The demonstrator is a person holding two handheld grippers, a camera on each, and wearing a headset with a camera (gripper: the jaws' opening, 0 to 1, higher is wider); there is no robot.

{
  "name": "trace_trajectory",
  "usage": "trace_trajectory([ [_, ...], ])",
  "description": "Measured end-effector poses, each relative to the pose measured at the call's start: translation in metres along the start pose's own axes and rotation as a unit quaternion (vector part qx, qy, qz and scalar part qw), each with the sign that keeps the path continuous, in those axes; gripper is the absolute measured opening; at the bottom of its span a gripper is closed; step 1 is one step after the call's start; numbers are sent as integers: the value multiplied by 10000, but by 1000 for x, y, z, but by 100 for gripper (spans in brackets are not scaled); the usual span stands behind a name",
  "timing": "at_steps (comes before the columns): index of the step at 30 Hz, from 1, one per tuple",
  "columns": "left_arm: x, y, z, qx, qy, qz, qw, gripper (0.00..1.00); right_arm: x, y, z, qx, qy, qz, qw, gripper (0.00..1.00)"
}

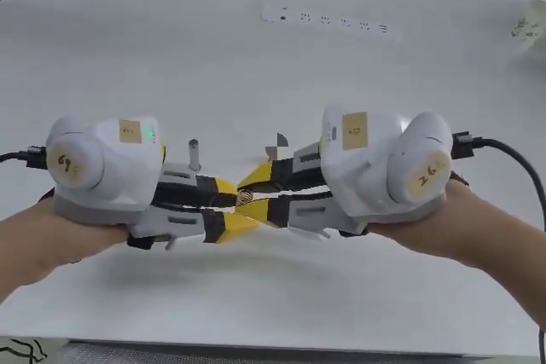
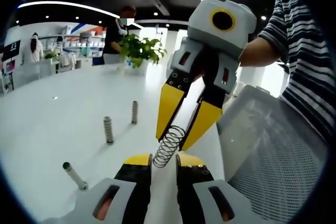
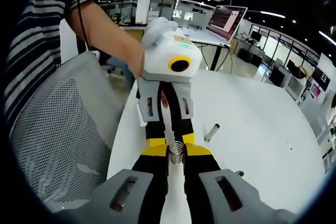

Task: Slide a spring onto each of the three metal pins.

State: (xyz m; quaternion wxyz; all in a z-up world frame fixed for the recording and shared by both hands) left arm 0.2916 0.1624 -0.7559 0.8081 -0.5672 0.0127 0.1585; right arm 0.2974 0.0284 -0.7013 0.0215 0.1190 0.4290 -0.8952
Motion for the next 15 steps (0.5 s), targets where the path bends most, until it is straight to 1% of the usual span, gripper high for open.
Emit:
trace_trajectory([
  [3, 1, 2, 3, -52, -90, 51, 9999, 13, -1, 1, 0, 8, 36, -35, 10000, 7],
  [5, 1, 4, 5, -62, -139, 163, 9998, 15, -2, 2, 0, 24, 49, -59, 10000, 7],
  [9, 0, 6, 9, -89, -186, 203, 9996, 16, -3, 4, 0, 45, 85, -116, 9999, 7],
  [12, 1, 7, 14, -147, -285, 252, 9992, 19, -3, 5, 0, 61, 108, -102, 9999, 7],
  [13, 2, 7, 15, -188, -336, 290, 9988, 20, -3, 5, 0, 56, 118, -113, 9999, 7],
  [15, 1, 8, 18, -204, -384, 305, 9986, 24, -4, 5, 0, 55, 148, -106, 9998, 7],
])
Point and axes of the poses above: the centre of the closed fingertips' face, and the gripper's own axes: z roughly backward along the fingers, x roughly to its left, y roughly out of its underside, the point moved 10 cm from there along z, roughly backward along the fingers, and after that the axes turned 6 degrees about y, right-handed, at the moved point
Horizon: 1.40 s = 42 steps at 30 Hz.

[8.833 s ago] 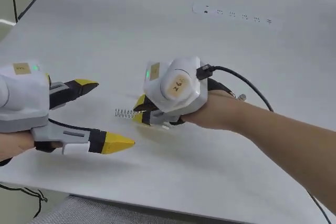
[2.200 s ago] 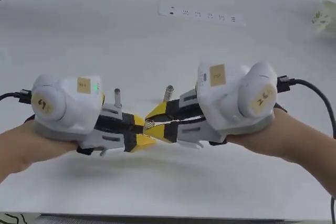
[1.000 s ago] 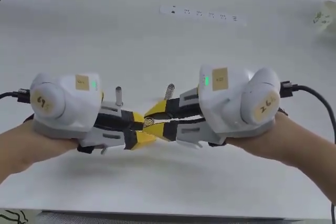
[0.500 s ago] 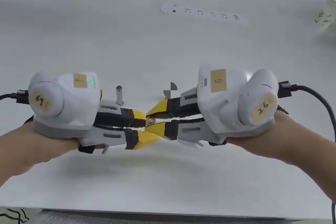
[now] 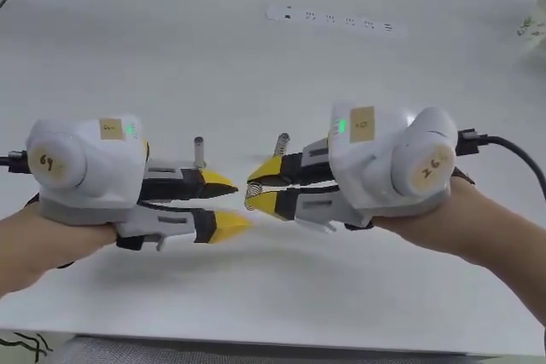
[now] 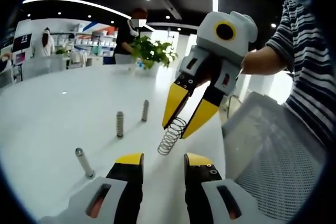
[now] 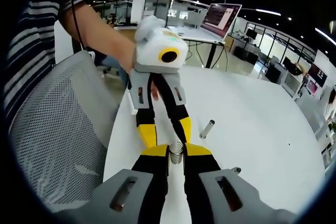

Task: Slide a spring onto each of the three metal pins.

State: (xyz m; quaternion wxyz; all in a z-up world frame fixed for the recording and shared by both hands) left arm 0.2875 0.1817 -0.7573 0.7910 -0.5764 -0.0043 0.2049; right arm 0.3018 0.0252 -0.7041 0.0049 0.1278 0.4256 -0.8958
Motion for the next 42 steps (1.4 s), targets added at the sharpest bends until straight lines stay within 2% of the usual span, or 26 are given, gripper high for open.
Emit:
trace_trajectory([
  [9, 2, 4, 17, -121, -296, 115, 9994, 32, -2, 2, -1, 57, 72, 40, 9999, 7],
  [11, 2, 7, 22, -194, -412, 190, 9988, 36, -3, 2, 0, 64, 104, 39, 9999, 7],
  [13, 2, 10, 28, -253, -552, 151, 9980, 45, -3, 3, 0, 82, 127, 27, 9999, 7],
  [15, 4, 15, 33, -227, -677, 218, 9972, 52, -4, 4, 0, 105, 139, 35, 9998, 7],
  [18, 5, 18, 41, -225, -778, 255, 9964, 54, -5, 6, 1, 125, 168, 26, 9998, 7],
  [22, 7, 18, 49, -326, -948, 292, 9945, 60, -6, 7, 1, 139, 192, 13, 9997, 7],
  [34, 8, 15, 63, -591, -1162, 329, 9909, 77, -9, 10, 3, 151, 297, -75, 9994, 7],
  [39, 8, 14, 65, -731, -1241, 376, 9889, 90, -10, 10, 1, 160, 310, -88, 9994, 7],
  [42, 9, 15, 67, -715, -1263, 404, 9886, 92, -11, 10, 1, 176, 310, -104, 9993, 7],
])
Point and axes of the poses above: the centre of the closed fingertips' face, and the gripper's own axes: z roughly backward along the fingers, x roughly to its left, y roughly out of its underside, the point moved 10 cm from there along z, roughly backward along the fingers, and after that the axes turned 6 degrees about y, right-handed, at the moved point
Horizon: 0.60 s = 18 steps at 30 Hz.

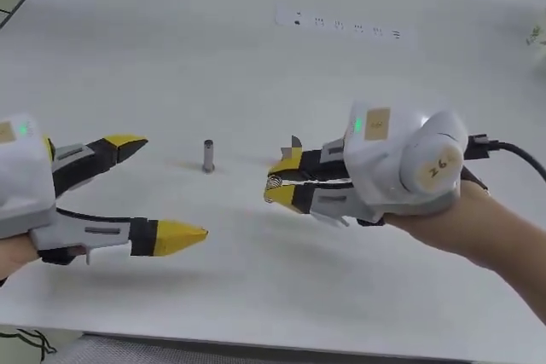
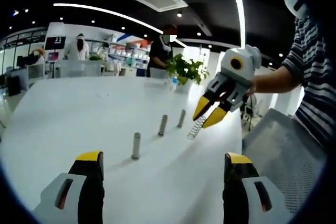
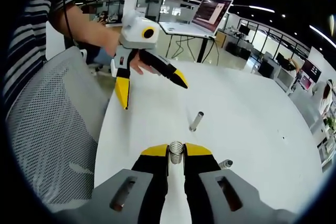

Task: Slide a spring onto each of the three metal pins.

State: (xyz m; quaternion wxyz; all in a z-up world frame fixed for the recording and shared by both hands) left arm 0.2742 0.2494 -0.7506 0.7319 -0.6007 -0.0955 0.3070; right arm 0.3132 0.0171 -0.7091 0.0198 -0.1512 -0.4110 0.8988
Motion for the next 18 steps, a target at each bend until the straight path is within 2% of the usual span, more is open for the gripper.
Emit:
trace_trajectory([
  [4, 2, 0, 1, -37, -99, -3, 9999, 98, -1, 2, -1, 52, -43, -94, 9999, 8],
  [7, 4, -1, 2, -38, -143, -22, 9999, 98, -3, 5, -2, 85, -78, -200, 9997, 8],
  [11, 5, -2, 3, -31, -142, -20, 9999, 98, -5, 6, -3, 84, -171, -595, 9980, 8],
  [12, 5, -2, 3, -29, -144, -19, 9999, 98, -6, 7, -4, 150, -200, -669, 9974, 8],
  [18, 7, -3, 4, -21, -147, -23, 9999, 98, -8, 8, -8, 231, -310, -847, 9957, 8],
])
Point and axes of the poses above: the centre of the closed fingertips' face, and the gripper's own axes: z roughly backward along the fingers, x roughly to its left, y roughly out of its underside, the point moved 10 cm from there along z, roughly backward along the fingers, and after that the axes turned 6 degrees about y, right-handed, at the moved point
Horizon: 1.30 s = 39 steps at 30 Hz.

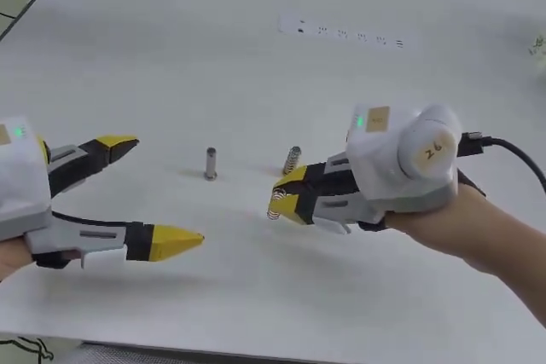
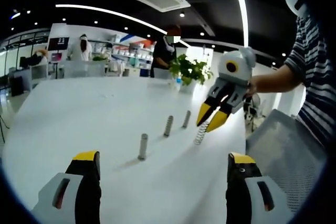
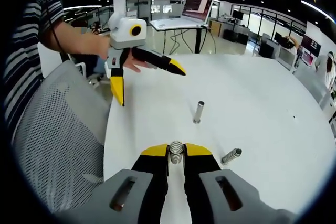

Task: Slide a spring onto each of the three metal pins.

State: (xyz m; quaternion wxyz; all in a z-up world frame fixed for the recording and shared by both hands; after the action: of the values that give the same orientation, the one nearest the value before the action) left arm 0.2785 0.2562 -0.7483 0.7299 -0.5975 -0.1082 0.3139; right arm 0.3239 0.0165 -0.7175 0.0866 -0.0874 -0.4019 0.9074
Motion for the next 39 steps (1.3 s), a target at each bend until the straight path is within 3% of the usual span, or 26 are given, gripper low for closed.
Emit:
trace_trajectory([
  [6, 0, 1, 2, 15, 11, 16, 10000, 98, -3, -7, -5, 14, -74, -23, 10000, 8],
  [25, -1, 2, 2, 40, 7, 8, 10000, 98, -21, -37, -15, -209, 41, 178, 9996, 8],
  [39, -1, 2, 1, 105, -4, 31, 9999, 98, -35, -58, -27, -122, 25, -219, 9997, 8],
])
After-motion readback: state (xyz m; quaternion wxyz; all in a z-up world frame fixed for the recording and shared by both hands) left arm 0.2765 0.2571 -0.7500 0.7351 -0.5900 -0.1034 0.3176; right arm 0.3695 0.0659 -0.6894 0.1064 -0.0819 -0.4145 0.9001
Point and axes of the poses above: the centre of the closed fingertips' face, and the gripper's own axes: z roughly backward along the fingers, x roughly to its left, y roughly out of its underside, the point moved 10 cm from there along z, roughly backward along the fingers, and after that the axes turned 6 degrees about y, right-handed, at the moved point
